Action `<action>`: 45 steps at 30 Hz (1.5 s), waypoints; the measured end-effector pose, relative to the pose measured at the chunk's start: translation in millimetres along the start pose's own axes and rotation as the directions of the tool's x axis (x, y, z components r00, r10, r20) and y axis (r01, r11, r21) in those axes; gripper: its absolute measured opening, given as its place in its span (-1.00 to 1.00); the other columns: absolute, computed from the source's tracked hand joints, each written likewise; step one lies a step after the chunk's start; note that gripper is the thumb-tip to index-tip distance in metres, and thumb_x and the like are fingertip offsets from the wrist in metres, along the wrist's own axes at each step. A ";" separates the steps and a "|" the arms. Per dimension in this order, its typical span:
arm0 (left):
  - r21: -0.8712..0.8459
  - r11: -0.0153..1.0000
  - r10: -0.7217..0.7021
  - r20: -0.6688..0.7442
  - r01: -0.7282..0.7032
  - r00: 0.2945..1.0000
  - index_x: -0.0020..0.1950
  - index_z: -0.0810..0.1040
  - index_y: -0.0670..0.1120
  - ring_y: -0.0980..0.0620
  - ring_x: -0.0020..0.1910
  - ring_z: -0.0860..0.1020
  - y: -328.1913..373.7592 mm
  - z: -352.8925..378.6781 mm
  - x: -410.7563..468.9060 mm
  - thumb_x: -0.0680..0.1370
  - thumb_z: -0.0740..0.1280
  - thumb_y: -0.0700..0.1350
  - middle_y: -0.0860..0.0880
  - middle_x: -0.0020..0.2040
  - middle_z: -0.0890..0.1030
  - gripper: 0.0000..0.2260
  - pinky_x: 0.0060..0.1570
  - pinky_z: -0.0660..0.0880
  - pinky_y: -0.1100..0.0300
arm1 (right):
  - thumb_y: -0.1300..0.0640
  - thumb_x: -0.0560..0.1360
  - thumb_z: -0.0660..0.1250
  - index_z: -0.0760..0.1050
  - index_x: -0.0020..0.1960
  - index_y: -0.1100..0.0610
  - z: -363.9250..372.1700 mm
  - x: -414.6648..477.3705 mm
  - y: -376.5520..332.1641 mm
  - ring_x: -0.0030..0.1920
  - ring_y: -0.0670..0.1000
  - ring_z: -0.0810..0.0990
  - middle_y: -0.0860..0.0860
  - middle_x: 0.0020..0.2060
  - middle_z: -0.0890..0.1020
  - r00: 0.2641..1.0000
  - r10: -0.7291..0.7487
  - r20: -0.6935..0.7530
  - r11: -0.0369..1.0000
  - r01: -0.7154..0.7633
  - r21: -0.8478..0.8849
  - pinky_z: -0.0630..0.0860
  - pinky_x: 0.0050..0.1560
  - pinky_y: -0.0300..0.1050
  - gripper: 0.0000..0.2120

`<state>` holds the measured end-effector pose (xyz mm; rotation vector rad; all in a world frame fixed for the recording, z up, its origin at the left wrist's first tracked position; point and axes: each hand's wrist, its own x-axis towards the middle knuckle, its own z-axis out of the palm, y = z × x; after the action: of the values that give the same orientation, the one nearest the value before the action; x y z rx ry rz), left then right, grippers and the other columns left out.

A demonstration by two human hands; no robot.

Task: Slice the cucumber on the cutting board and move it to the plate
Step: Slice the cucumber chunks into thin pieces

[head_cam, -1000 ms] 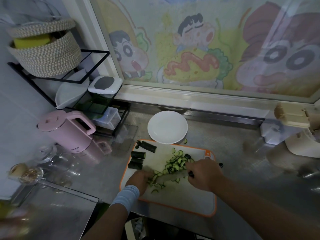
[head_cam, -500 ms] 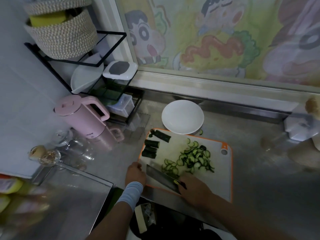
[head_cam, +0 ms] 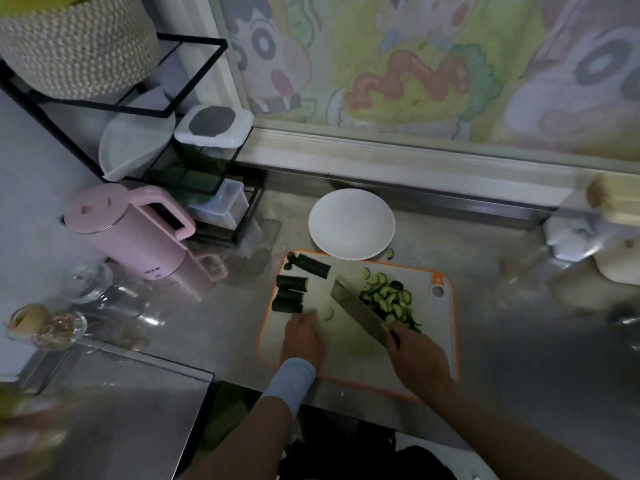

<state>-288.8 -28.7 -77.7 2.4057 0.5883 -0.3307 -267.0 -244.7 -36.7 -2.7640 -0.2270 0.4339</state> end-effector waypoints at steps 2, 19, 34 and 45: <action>-0.054 0.997 0.063 0.001 -0.063 0.998 0.41 0.36 -0.08 -0.11 0.43 0.20 8.4 4.1 3.2 0.52 0.16 -0.28 -0.15 0.44 0.26 -0.56 0.37 0.17 0.15 | -0.05 0.61 0.08 0.41 0.05 -0.03 -1.7 1.1 -1.1 -0.35 0.04 0.42 -0.05 -0.32 0.48 1.000 0.029 -0.010 0.999 -0.029 0.017 0.29 -0.39 -0.12 -0.83; -0.251 0.967 -0.065 -0.040 0.053 0.997 0.43 0.31 -0.16 -0.14 0.38 0.26 77.9 49.4 6.1 0.48 0.29 -0.23 -0.15 0.40 0.34 -0.50 0.38 0.21 0.07 | -0.01 0.57 0.21 0.48 -0.02 0.02 -72.7 60.5 59.3 -0.23 0.16 0.57 0.06 -0.25 0.60 0.986 -0.027 -0.163 0.999 0.030 0.016 0.26 -0.32 -0.14 -0.86; -0.037 0.996 -0.086 -0.031 0.085 0.996 0.53 0.04 -0.14 -0.07 0.50 -0.03 103.8 55.4 19.1 0.57 0.19 -0.20 -0.10 0.53 0.00 -0.44 0.42 -0.05 0.18 | -0.11 0.55 0.17 0.41 -0.02 -0.07 -55.3 103.8 105.9 -0.26 0.10 0.58 0.01 -0.25 0.59 0.971 -0.238 0.008 0.970 0.238 -0.047 0.41 -0.36 -0.11 -0.86; -0.216 0.948 -0.281 -0.233 0.232 0.931 0.41 0.37 -0.05 -0.11 0.34 0.32 79.2 22.3 21.2 0.48 0.20 -0.29 -0.11 0.35 0.40 -0.51 0.34 0.29 0.06 | -0.05 0.59 0.17 0.46 0.00 0.00 -70.1 95.5 66.4 -0.21 0.09 0.57 -0.01 -0.24 0.61 0.950 -0.295 -0.100 0.953 0.301 0.047 0.33 -0.30 -0.11 -0.83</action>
<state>-233.8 -91.3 -61.4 2.2073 1.0148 -0.0610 -147.6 -307.9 -22.5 -2.6214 -0.5888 0.2304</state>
